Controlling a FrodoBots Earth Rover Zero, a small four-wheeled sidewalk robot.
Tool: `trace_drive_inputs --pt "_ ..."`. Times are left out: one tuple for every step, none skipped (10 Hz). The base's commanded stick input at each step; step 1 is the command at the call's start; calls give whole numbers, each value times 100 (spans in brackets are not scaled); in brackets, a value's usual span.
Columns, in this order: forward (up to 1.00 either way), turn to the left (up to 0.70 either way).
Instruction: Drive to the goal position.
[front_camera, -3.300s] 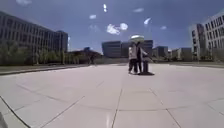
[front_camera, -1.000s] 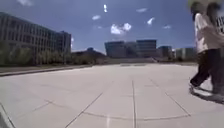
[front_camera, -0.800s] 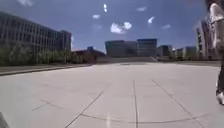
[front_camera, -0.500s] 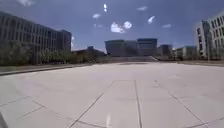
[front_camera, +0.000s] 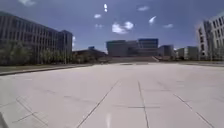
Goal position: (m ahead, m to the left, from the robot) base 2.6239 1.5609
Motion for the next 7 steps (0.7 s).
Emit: trace_drive_inputs --pt "50 0" --pt "50 0" --pt "50 -2" --pt "50 -19" --pt "50 -37" --pt "50 -50" --pt "50 -49"
